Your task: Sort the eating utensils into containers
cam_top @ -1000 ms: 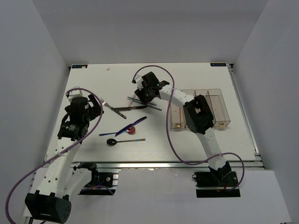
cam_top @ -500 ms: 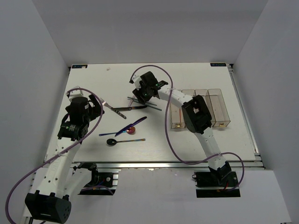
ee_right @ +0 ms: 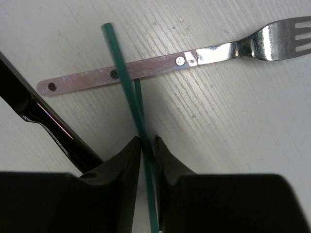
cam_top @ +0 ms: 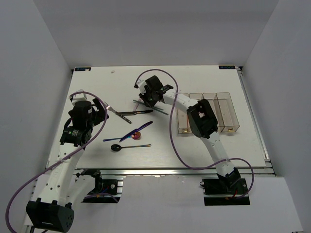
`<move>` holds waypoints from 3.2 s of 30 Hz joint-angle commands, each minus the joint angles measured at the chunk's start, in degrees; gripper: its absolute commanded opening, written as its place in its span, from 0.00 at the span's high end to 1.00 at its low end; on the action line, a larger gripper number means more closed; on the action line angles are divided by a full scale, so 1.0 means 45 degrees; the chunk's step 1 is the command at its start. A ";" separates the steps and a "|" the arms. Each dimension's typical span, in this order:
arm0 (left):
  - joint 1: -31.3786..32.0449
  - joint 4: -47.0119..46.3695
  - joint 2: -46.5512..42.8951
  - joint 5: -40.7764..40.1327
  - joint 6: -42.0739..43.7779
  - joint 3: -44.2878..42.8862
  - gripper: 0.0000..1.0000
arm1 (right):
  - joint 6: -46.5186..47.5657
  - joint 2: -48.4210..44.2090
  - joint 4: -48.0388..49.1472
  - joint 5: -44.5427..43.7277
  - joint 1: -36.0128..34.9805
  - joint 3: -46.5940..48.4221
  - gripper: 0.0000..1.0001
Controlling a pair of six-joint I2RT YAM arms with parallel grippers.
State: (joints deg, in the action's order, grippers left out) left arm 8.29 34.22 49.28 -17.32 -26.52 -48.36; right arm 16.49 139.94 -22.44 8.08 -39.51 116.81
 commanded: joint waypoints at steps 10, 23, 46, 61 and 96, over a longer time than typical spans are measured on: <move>-0.0066 -0.0221 -0.0150 0.0177 0.0093 0.0102 0.02 | -0.0227 -0.1019 0.0728 0.1213 0.0127 -0.0548 0.82; -0.0085 -0.0241 -0.0033 0.0255 0.0113 0.0102 0.02 | -0.0325 -0.0824 0.0689 0.0920 0.0185 -0.0295 0.74; -0.0066 -0.0260 -0.0032 0.0392 0.0132 0.0122 0.02 | -0.0383 -0.1663 0.1448 0.0257 0.0185 -0.0782 0.98; -0.0105 0.0013 0.0123 -0.0485 0.0035 -0.0015 0.02 | -0.7428 -0.8783 -0.0347 -0.6265 0.1982 -0.5931 1.00; -0.0105 0.0189 0.0339 -0.0897 -0.0024 -0.0074 0.02 | -0.3183 -0.7432 0.2004 -0.1312 -0.0046 -0.6343 0.38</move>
State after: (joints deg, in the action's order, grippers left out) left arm 8.08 34.54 51.18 -20.10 -26.44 -48.36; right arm -11.94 100.55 -16.88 -6.09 -34.72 77.95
